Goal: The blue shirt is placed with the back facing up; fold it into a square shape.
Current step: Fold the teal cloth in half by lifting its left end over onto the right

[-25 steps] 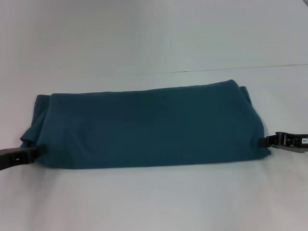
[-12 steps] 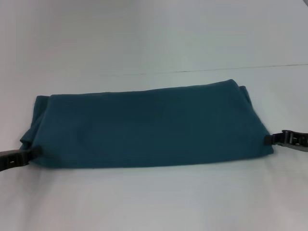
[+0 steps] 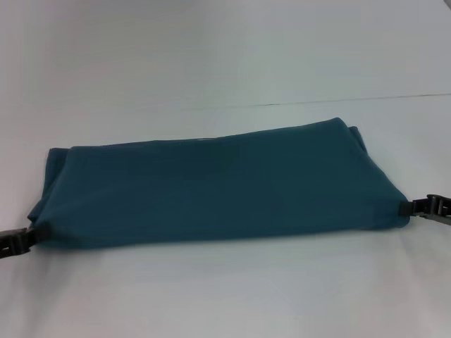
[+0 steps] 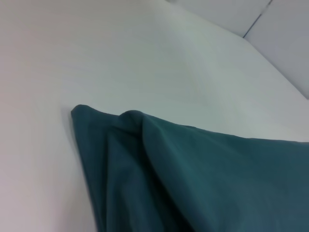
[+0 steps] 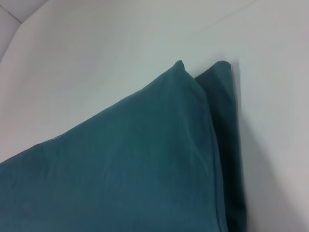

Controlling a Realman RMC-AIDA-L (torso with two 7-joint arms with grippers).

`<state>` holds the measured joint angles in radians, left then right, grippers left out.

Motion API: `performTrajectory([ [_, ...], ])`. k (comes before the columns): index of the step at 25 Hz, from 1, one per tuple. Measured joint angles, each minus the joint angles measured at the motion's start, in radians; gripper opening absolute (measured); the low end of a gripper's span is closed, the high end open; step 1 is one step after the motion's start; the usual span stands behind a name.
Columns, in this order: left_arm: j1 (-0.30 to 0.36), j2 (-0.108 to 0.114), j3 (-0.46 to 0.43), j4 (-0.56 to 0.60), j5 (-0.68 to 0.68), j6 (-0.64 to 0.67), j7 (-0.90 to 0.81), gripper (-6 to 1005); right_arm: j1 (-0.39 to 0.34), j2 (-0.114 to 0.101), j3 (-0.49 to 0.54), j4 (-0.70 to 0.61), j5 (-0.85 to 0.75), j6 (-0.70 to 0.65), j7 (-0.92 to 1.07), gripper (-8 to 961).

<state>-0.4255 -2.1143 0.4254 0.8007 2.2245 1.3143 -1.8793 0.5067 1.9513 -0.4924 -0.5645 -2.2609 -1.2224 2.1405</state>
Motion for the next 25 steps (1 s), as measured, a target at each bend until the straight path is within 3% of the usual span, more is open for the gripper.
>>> performTrajectory([
  [9,0.002,0.0,0.002,0.004,-0.001,0.08,0.012,153,-0.002,0.001,0.01,-0.005,0.0,-0.039,-0.016,7],
  [15,0.006,0.003,0.003,0.015,0.003,0.119,0.011,167,-0.003,-0.007,0.038,-0.057,0.0,-0.114,-0.027,70],
  [20,0.036,0.003,-0.01,0.066,0.018,0.091,-0.037,273,-0.005,-0.008,0.082,-0.106,0.0,-0.137,-0.023,122],
  [25,0.061,-0.005,-0.06,0.101,0.017,0.074,-0.058,379,0.001,-0.011,0.107,-0.12,0.001,-0.138,-0.019,297],
])
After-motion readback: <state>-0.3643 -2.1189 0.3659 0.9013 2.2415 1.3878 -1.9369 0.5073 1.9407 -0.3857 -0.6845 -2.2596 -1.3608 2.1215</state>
